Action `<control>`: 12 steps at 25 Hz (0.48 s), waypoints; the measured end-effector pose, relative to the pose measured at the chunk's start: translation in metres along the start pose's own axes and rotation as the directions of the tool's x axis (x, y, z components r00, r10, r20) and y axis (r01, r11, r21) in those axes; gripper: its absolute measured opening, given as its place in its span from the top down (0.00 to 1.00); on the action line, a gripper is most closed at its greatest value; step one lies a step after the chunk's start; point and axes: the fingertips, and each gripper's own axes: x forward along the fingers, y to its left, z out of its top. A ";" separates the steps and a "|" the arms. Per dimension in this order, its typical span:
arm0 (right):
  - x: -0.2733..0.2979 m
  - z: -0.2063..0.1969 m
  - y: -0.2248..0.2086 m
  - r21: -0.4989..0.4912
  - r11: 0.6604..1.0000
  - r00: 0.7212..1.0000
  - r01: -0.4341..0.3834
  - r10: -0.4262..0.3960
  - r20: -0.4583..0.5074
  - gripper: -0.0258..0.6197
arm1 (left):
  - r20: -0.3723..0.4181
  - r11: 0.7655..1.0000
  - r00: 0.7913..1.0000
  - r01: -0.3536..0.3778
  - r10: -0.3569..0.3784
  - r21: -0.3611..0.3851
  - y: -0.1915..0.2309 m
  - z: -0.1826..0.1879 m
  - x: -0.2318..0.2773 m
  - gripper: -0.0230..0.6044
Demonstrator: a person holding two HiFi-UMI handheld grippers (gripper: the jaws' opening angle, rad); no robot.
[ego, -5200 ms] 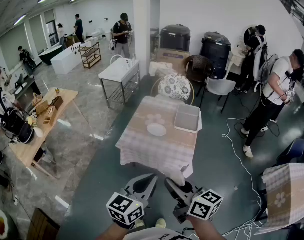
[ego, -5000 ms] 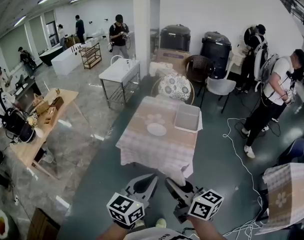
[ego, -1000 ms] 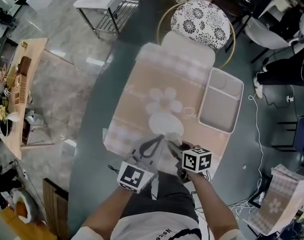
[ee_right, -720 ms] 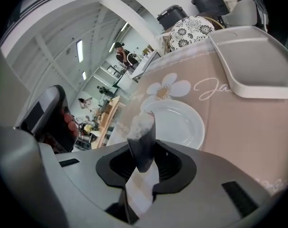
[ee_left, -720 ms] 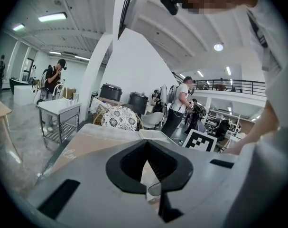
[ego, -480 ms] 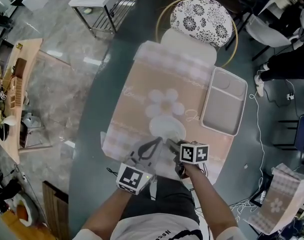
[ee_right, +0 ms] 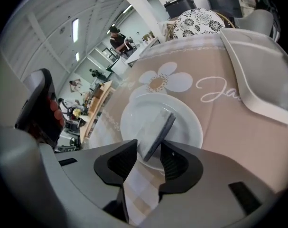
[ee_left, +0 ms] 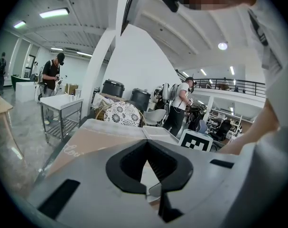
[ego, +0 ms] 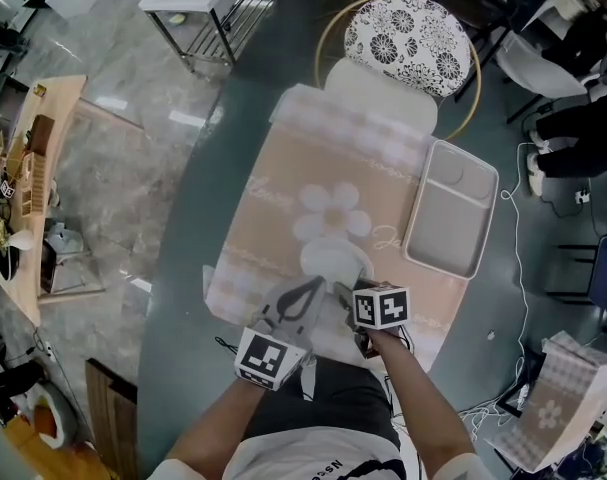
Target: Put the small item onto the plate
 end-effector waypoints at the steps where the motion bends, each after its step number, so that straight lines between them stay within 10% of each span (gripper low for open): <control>1: -0.002 0.000 -0.001 -0.019 1.000 1.000 0.015 -0.015 -0.015 0.75 | -0.001 1.000 1.000 -0.001 0.001 -0.004 0.000 0.000 0.000 0.96; 12: -0.037 0.003 -0.001 -0.059 0.996 0.996 0.063 -0.067 -0.056 0.74 | -0.024 1.000 1.000 -0.013 0.012 -0.008 -0.007 0.009 -0.005 0.96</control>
